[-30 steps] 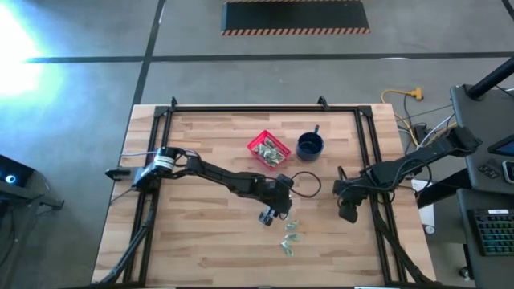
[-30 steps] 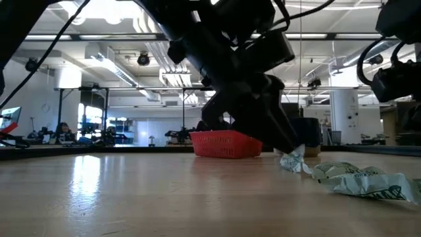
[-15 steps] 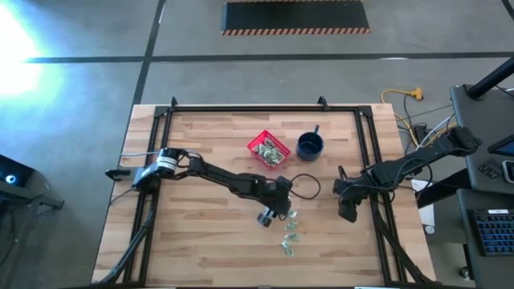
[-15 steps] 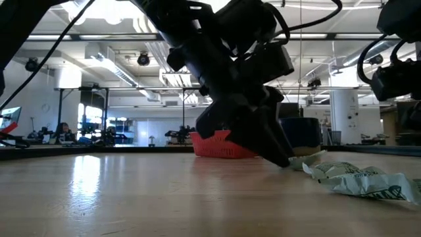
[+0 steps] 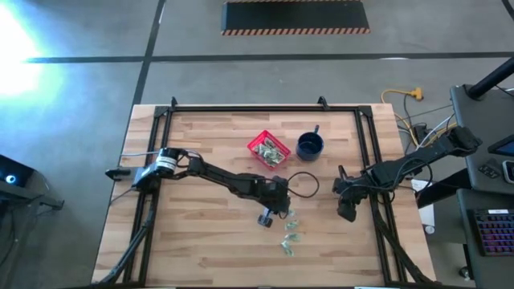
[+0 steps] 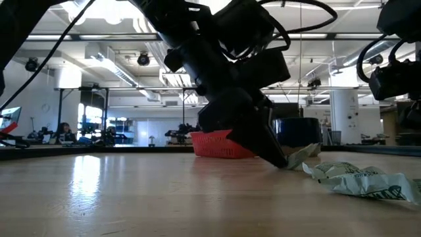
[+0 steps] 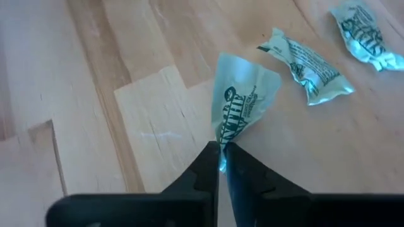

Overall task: Pick and place Stevia / Truvia into bins
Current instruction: Put the stevia packet into the red basket

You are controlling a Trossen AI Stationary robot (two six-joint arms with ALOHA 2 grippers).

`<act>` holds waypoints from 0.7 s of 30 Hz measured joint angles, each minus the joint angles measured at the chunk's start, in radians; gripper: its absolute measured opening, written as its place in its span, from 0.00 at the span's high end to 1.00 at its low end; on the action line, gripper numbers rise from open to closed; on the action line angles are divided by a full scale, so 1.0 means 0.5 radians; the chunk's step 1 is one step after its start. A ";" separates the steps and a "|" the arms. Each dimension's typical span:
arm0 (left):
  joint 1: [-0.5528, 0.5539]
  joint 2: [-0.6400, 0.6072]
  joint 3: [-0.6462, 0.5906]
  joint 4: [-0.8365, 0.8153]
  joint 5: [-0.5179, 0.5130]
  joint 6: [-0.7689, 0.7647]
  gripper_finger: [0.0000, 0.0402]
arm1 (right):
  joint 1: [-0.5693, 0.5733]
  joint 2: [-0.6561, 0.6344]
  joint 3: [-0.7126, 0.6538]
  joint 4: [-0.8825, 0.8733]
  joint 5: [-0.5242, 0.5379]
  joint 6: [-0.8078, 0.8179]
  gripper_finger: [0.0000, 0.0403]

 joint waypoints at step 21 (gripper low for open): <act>0.117 -0.539 -0.009 -0.288 -0.958 -0.218 1.00 | 0.000 0.005 0.000 0.254 0.177 0.006 0.79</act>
